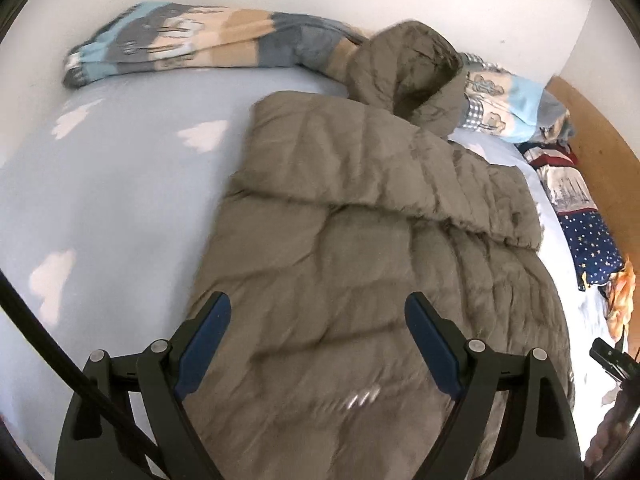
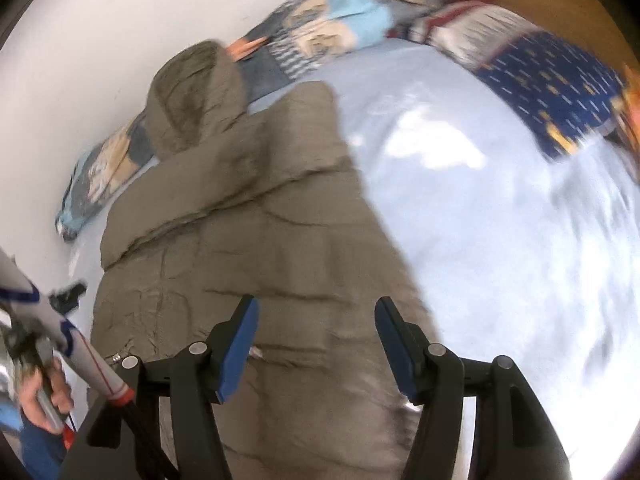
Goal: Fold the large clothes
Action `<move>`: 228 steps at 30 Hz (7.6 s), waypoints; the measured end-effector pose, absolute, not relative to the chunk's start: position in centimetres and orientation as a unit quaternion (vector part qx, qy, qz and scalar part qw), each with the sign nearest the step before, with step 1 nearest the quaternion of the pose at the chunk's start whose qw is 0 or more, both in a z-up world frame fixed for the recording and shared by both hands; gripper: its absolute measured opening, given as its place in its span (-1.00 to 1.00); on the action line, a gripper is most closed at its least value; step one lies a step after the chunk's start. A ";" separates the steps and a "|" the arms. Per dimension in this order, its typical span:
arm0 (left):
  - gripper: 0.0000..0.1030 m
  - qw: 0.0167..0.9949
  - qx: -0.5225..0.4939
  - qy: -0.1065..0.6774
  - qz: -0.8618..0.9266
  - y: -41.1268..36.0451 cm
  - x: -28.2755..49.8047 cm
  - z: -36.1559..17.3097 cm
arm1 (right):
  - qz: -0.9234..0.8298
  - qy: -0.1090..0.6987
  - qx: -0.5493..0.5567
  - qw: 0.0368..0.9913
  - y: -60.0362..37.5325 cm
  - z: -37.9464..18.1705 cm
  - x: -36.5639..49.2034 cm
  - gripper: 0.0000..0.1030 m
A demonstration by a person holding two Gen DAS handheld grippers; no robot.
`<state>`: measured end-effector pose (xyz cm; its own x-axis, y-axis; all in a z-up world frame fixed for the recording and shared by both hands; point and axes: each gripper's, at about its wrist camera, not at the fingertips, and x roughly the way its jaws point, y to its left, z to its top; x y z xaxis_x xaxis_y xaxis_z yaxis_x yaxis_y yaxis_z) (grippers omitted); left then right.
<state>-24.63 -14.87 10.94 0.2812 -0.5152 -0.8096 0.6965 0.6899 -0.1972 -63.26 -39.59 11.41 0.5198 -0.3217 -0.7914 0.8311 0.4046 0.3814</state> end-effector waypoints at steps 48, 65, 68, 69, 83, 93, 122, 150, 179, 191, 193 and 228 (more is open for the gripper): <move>0.44 0.773 0.098 0.539 -0.319 -2.2 -28.7 2.5 | -0.323 0.417 0.382 0.759 -33.6 4.6 -65.4 -0.18; -0.08 0.793 0.131 0.491 -0.336 -3.4 -30.1 3.0 | -0.328 0.390 0.422 0.750 -34.3 3.6 -65.4 -0.14; -0.29 0.804 0.161 0.461 -0.338 -3.4 -31.2 4.0 | -0.350 0.409 0.360 0.762 -32.6 5.0 -64.4 -0.43; -0.32 0.808 0.169 0.452 -0.339 -3.4 -31.5 4.4 | -0.356 0.411 0.343 0.766 -32.1 5.4 -64.1 -0.48; -0.11 0.816 0.195 0.444 -0.315 -2.4 -32.1 5.7 | -0.346 0.405 0.321 0.783 -28.8 7.1 -64.9 -0.61; 0.24 0.877 0.126 0.384 -0.260 0.2 -30.8 9.6 | -0.387 0.346 0.392 0.760 -31.2 8.7 -69.1 0.07; 0.73 0.806 0.269 0.394 -0.351 -14.3 -40.4 2.8 | -0.345 0.462 0.238 0.782 -26.1 5.1 -59.0 0.56; 0.88 0.808 0.265 0.401 -0.340 -14.2 -39.8 2.4 | -0.348 0.468 0.238 0.777 -26.3 4.7 -58.6 0.64; 0.98 0.815 0.211 0.380 -0.383 -17.3 -36.6 10.7 | -0.288 0.392 0.303 0.819 -27.1 10.8 -60.3 0.99; 0.98 0.790 0.147 0.440 -0.402 -25.2 -24.1 10.9 | -0.290 0.371 0.281 0.836 -36.0 22.2 -53.2 0.97; 0.98 0.791 0.142 0.443 -0.397 -25.4 -23.6 10.4 | -0.295 0.365 0.283 0.836 -38.4 23.3 -51.1 0.97; 0.98 0.782 0.117 0.448 -0.416 -24.7 -19.5 8.1 | -0.392 0.348 0.214 0.825 -69.5 19.7 -20.8 -0.82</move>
<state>-19.53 -24.72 8.12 0.2514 -0.5466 -0.7988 0.7563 0.6260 -0.1904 -20.79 -69.52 19.67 0.4509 -0.4978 -0.7409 0.7949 0.6015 0.0796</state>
